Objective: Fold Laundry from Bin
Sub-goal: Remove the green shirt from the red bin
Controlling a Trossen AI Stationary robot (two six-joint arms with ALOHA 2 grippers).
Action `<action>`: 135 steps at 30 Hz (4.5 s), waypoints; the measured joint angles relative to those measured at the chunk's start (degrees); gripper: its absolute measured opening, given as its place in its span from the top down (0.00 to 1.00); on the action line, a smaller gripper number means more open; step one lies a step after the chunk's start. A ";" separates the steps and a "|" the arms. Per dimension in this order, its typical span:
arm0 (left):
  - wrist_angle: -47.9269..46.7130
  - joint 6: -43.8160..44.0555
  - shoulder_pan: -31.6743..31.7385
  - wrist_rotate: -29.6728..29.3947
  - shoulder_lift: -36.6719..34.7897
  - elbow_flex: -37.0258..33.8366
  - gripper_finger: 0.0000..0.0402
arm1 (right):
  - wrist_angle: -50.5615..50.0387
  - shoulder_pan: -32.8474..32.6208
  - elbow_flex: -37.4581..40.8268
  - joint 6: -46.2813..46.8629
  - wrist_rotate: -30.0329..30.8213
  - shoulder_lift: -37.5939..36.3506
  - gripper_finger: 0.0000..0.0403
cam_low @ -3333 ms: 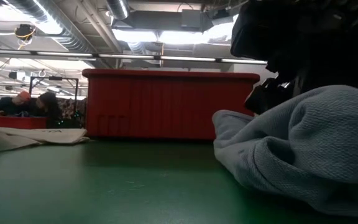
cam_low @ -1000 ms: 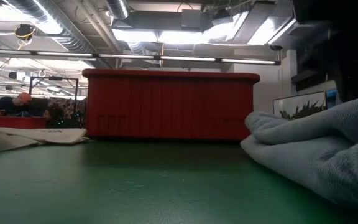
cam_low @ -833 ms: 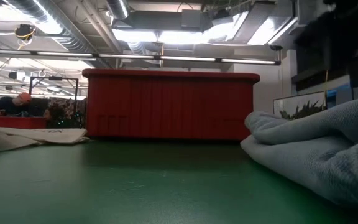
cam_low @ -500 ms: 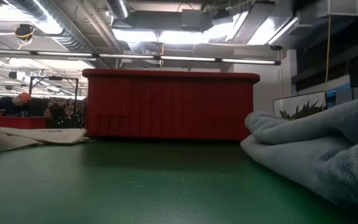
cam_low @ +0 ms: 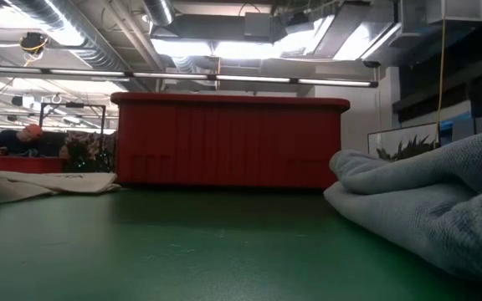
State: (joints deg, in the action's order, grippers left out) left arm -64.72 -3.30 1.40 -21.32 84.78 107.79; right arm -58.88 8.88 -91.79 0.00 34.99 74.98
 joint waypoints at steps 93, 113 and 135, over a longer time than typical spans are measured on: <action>-1.25 0.27 1.58 2.56 -0.43 -0.02 0.73 | 30.84 64.36 -0.37 12.80 -20.25 28.37 0.71; -1.24 0.25 1.58 2.56 -0.43 -0.03 0.73 | 34.14 64.33 -0.37 19.49 -20.02 28.44 0.63; -1.26 0.23 1.58 2.58 -0.43 -0.04 0.73 | 35.04 64.21 -0.48 19.07 -19.53 28.44 0.86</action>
State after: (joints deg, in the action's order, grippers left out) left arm -65.97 -3.07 2.98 -18.74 84.36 107.74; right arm -23.83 73.09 -92.27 19.07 15.46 103.42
